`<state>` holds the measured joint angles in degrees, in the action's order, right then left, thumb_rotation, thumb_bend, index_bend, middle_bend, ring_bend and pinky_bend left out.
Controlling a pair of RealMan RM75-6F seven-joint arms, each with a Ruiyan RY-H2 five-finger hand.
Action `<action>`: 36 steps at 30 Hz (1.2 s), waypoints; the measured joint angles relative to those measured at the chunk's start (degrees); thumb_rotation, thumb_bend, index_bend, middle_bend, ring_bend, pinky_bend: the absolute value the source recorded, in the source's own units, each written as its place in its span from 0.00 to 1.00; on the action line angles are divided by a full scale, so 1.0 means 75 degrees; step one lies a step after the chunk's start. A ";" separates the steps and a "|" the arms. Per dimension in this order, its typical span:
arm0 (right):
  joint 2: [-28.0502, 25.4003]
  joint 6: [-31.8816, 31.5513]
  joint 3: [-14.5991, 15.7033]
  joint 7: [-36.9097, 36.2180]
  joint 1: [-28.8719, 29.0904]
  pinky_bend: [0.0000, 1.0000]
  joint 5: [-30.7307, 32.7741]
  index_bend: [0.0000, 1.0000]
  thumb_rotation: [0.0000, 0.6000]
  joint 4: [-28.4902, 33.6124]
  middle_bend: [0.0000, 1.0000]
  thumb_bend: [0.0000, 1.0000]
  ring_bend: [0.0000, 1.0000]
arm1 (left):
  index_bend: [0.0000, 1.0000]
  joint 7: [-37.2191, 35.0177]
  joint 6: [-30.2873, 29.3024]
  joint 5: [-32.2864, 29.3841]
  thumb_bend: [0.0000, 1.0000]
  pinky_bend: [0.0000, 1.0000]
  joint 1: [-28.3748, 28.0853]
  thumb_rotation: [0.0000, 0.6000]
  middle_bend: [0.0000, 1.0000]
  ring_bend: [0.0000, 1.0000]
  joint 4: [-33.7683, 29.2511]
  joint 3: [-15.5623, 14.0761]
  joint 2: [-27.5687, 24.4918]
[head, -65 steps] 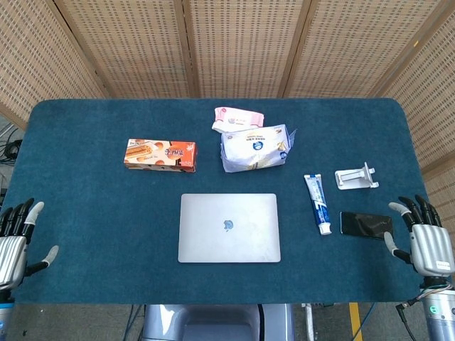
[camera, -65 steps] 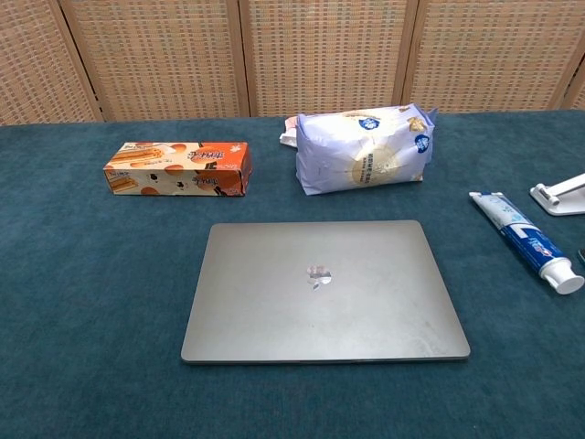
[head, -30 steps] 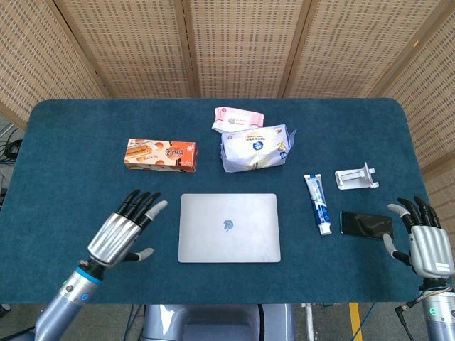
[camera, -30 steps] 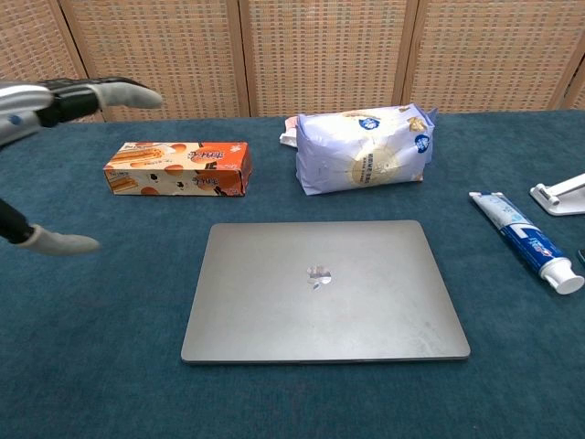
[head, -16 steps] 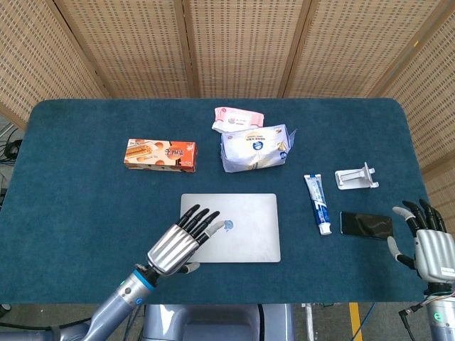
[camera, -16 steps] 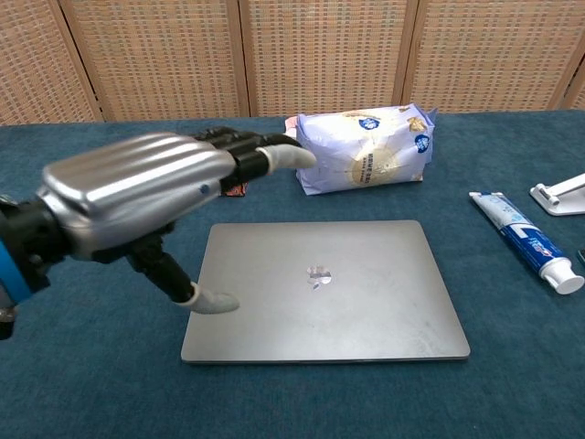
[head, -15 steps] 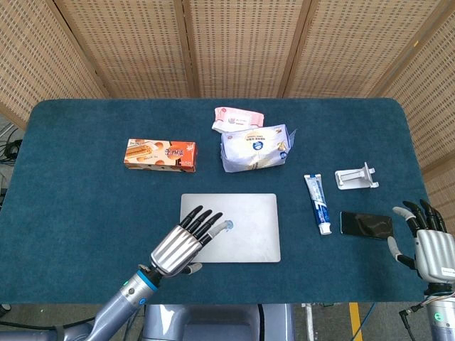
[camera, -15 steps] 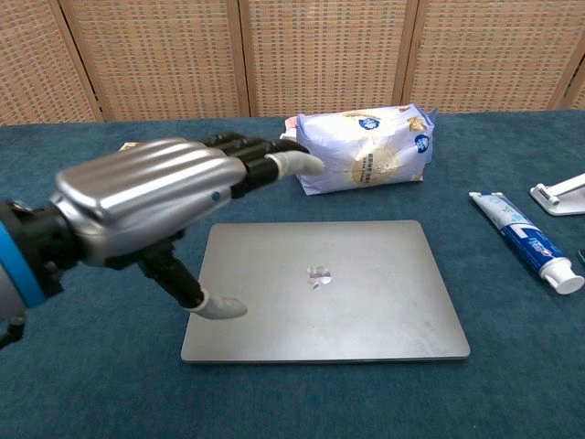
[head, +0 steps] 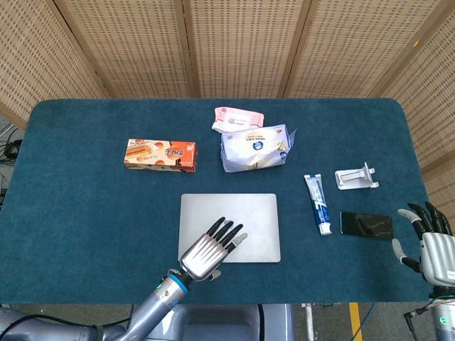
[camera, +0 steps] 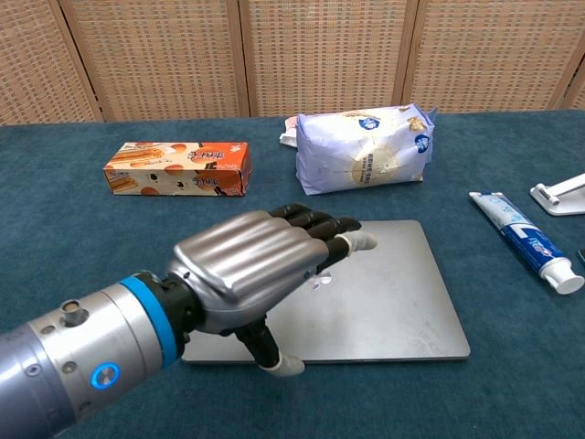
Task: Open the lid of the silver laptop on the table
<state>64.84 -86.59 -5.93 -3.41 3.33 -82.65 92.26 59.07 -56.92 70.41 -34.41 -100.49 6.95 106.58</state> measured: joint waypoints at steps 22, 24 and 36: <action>-0.0162 -0.0188 -0.0007 -0.0280 -0.0316 0.10 0.0270 0.25 1.00 -0.0229 0.16 0.41 0.00 | 0.00 0.0289 -0.0386 -0.0758 0.14 0.00 -0.0562 0.91 0.00 0.00 0.1730 0.0144 0.1510; -0.0158 -0.0195 -0.0020 -0.0310 -0.0335 0.10 0.0303 0.25 1.00 -0.0271 0.17 0.41 0.00 | 0.00 0.0291 -0.0382 -0.0798 0.14 0.00 -0.0609 0.91 0.00 0.00 0.1835 0.0175 0.1581; -0.0176 -0.0131 -0.0052 -0.0474 -0.0390 0.10 0.0414 0.25 1.00 -0.0428 0.17 0.41 0.00 | 0.00 0.0249 -0.0384 -0.0947 0.14 0.00 -0.0847 0.91 0.00 0.00 0.2493 0.0267 0.1975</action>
<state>63.52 -87.57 -6.31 -6.97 0.41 -79.55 89.05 60.94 -59.80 63.32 -40.76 -81.80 8.95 121.39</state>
